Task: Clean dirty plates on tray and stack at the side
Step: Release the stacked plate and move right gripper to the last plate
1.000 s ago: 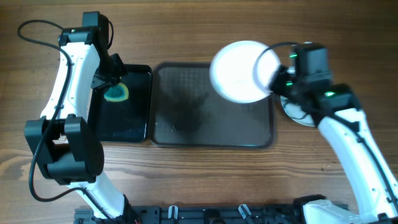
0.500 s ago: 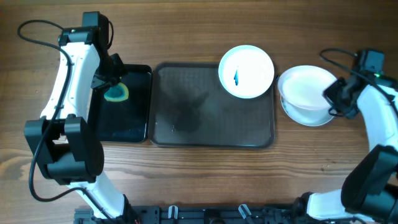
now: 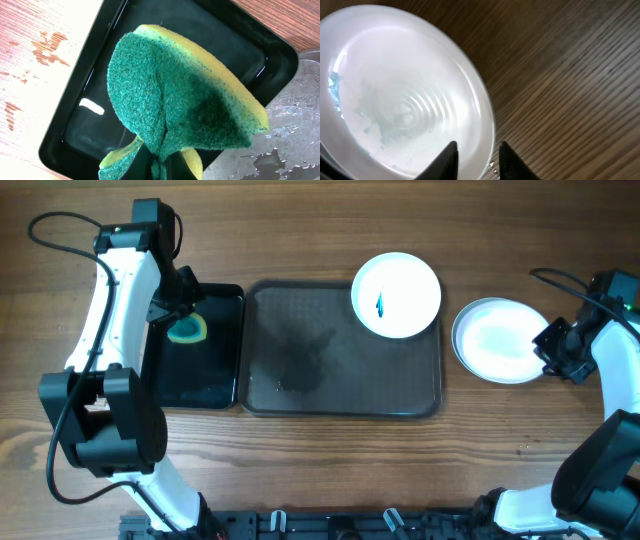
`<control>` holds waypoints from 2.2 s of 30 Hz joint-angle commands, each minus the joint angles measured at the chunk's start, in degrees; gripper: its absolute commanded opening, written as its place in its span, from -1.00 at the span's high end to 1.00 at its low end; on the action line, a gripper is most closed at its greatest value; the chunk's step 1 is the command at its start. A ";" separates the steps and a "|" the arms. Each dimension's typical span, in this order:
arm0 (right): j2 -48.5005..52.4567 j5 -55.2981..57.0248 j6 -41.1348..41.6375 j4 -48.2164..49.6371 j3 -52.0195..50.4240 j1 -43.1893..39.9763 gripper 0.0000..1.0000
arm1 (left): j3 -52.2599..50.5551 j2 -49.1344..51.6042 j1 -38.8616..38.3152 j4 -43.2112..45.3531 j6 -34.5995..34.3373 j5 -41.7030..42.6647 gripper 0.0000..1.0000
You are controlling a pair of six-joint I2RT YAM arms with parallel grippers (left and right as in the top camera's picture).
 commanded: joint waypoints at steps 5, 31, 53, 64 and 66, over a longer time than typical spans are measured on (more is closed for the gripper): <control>0.33 -20.70 -9.31 2.91 1.49 2.40 -0.24 | 1.01 -1.33 0.11 0.20 -0.92 -0.79 0.92; 15.96 -11.06 -1.44 9.90 10.97 26.67 0.44 | 1.01 -1.33 0.11 -0.20 -0.94 -0.76 0.92; 17.27 -6.58 1.07 11.72 5.64 29.73 0.55 | 1.01 -1.33 0.11 -0.17 -0.92 -0.79 0.92; 17.27 -10.56 0.11 13.84 4.11 32.54 0.91 | 1.01 -1.33 0.11 -0.17 -0.94 -0.76 0.92; 17.27 -12.66 -1.09 13.66 4.11 35.36 0.91 | 1.01 -1.33 0.11 -0.20 -0.94 -0.76 0.92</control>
